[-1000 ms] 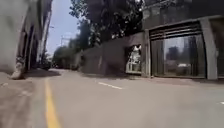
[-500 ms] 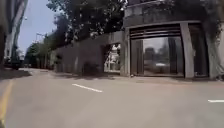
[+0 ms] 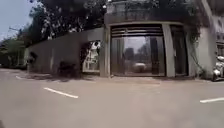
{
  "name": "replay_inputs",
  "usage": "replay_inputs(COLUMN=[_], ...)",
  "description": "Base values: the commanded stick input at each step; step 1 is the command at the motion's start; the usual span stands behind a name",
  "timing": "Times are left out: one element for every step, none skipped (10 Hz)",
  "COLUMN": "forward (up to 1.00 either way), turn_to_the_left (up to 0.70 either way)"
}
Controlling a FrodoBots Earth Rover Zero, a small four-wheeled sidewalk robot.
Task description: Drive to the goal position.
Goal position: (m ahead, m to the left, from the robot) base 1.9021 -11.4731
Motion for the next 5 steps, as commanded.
replay_inputs(forward=[1.00, 1.00, 1.00, 1.00, 1.00], turn_to_the_left=[-0.40, -0.40, -0.40, -0.40, -0.40])
